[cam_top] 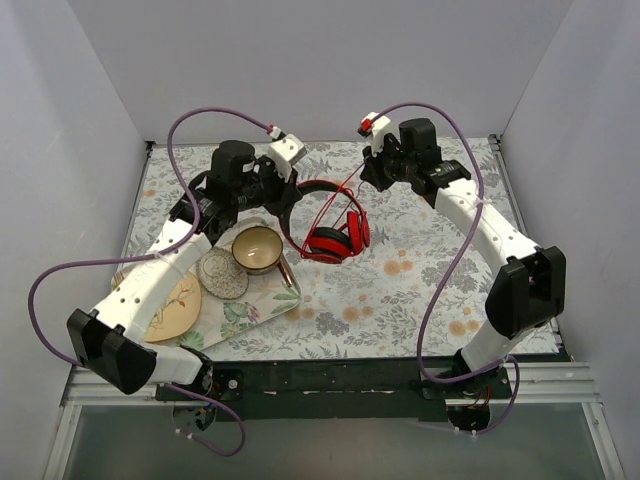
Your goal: Wrap the headphones
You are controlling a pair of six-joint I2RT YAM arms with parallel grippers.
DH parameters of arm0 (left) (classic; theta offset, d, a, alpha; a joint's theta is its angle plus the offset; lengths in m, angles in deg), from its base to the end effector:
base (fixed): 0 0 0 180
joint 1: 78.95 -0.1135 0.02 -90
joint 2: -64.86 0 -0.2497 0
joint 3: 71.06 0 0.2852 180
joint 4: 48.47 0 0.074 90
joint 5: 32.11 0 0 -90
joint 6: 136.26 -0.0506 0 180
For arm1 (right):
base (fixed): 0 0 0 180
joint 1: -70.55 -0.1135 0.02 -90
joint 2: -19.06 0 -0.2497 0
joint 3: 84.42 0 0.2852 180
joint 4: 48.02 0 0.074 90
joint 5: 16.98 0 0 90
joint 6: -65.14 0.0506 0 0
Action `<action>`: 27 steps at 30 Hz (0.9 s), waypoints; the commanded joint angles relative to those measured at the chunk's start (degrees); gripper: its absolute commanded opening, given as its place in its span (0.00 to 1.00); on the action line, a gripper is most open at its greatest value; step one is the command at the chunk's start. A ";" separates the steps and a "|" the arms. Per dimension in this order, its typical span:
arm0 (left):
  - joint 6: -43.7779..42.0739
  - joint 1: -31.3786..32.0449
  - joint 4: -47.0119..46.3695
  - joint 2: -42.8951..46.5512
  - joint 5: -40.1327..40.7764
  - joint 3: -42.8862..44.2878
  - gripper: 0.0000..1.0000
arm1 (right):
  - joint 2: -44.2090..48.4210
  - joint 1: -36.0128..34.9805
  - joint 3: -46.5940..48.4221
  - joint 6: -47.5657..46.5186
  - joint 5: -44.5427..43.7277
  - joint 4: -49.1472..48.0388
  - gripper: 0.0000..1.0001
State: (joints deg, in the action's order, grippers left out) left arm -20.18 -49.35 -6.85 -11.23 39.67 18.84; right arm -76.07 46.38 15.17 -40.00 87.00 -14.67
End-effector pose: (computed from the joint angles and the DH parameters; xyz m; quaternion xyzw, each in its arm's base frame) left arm 0.2921 -0.1841 0.3670 0.1077 0.8426 -0.3580 0.3876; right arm 0.3914 0.1890 0.3249 -0.3458 0.7841 0.1442 0.4948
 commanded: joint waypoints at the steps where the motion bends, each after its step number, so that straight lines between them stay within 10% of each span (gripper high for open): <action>1: 9.40 0.37 3.49 3.67 -11.40 10.46 0.00 | 2.58 3.33 -6.13 5.01 8.77 -15.83 0.01; 13: 18.21 0.37 -0.47 -0.89 -5.34 21.82 0.00 | 3.73 -1.15 -23.97 28.22 13.10 -58.72 0.13; 27: 20.58 0.37 -0.21 -3.44 2.48 28.85 0.00 | 2.23 -2.20 -34.26 33.94 9.93 -66.47 0.31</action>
State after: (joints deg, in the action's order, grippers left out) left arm -2.21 -49.11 -4.84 -14.53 40.54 43.97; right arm -74.47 44.59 -16.72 -7.67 98.12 -76.02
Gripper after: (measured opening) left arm 0.098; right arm 0.316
